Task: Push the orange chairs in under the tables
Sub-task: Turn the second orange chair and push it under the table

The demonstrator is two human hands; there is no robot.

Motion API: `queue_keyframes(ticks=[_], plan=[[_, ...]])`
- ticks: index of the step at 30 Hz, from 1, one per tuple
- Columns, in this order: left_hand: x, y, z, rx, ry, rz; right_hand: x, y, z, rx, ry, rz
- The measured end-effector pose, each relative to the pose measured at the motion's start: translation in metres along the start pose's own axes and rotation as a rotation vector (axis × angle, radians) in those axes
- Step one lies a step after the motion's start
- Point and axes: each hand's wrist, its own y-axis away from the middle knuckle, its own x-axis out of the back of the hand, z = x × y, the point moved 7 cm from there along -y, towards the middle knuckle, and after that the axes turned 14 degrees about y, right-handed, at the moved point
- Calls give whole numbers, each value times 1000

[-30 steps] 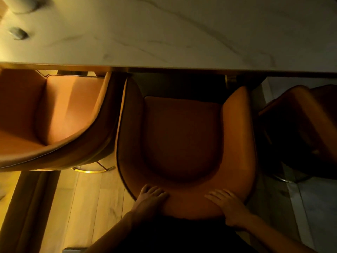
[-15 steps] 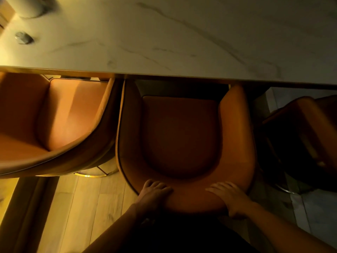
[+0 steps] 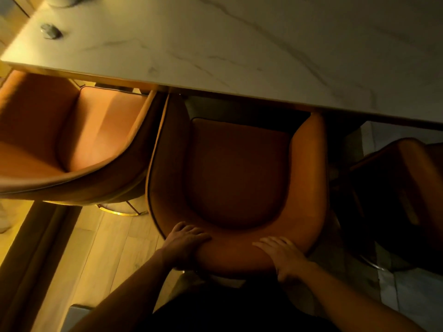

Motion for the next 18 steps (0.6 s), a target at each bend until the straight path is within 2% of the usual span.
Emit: queue_keyframes(ticks=[6, 12, 18], plan=[[-5, 12, 35, 143, -118, 119, 5, 6, -2, -21, -56, 44], [-15, 19, 65, 191, 124, 267, 8, 17, -9, -175, -154, 134], [-26, 37, 60, 182, 124, 227, -10, 22, -33, -178, -220, 148]])
